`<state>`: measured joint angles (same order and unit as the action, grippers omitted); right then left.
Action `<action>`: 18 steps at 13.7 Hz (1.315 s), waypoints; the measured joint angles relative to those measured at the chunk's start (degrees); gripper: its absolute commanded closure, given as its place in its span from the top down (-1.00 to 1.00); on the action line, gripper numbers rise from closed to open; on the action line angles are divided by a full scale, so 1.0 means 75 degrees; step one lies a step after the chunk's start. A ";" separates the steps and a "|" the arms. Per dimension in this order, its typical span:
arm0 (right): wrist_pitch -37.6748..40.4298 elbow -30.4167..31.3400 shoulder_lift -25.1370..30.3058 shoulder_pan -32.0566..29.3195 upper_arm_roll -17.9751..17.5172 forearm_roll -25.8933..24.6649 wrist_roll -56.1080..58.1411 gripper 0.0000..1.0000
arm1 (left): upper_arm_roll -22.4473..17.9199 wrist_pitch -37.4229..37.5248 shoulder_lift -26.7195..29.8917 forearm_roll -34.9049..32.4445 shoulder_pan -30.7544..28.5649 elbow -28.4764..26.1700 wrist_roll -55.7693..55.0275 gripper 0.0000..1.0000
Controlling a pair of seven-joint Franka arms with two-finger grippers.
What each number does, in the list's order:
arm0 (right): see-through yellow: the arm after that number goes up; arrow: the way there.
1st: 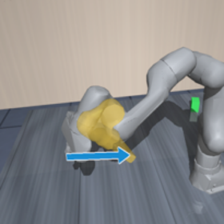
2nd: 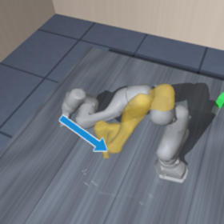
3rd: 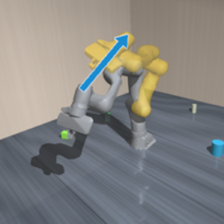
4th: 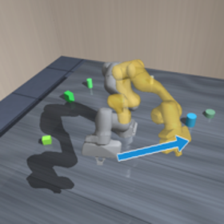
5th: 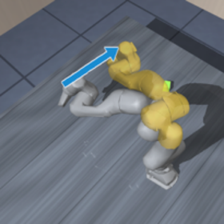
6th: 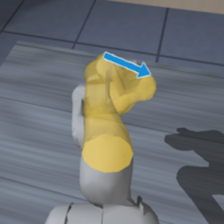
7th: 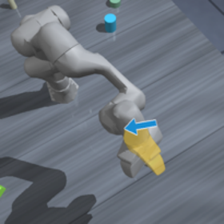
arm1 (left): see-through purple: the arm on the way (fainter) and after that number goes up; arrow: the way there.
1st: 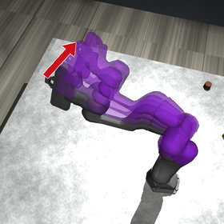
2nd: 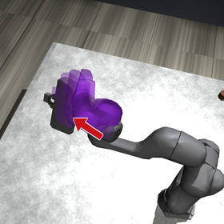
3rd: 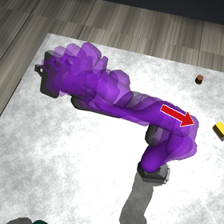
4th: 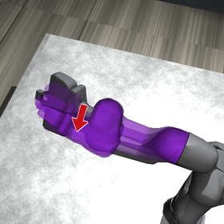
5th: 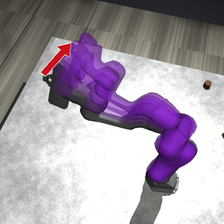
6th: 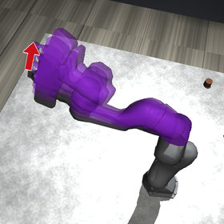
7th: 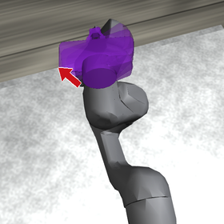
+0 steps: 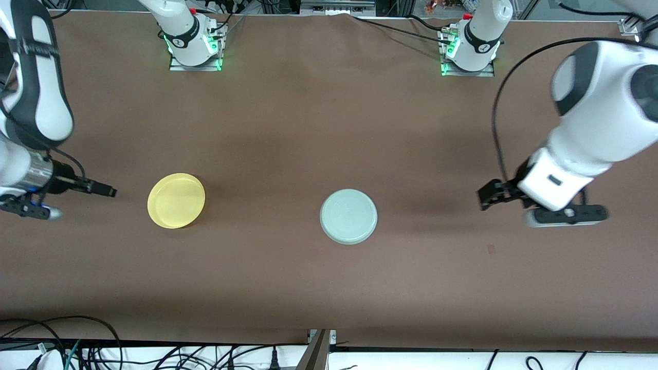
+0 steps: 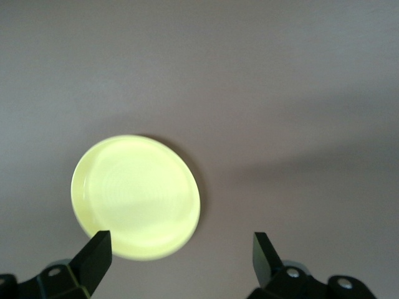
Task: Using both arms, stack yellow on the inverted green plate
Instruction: 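Withdraw the left gripper while the right gripper reaches the yellow plate, then grasp the yellow plate rim with the right gripper and lift it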
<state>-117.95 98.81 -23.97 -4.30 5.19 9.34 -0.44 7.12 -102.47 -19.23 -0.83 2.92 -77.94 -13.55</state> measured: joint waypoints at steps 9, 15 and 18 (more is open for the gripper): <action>-0.1752 0.0612 -0.1357 0.0029 -0.0160 0.1865 0.0504 0.51 | -0.0351 0.1079 0.1297 0.0009 -0.1092 -0.1523 0.1600 1.00; -0.1848 0.0707 -0.1670 -0.0127 -0.0126 0.1953 0.2657 -1.00 | -0.0336 0.1019 0.1269 0.0009 -0.1085 -0.1597 0.1602 1.00; -0.1850 0.0684 -0.1664 -0.0114 -0.0160 0.1953 0.2825 -1.00 | -0.0331 0.0976 0.1253 0.0009 -0.1084 -0.1522 0.1602 1.00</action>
<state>-131.82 103.94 -36.45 -5.16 3.99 23.99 20.75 4.64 -95.15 -9.84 -0.76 -5.21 -89.35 -1.54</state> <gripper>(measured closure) 0.921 0.000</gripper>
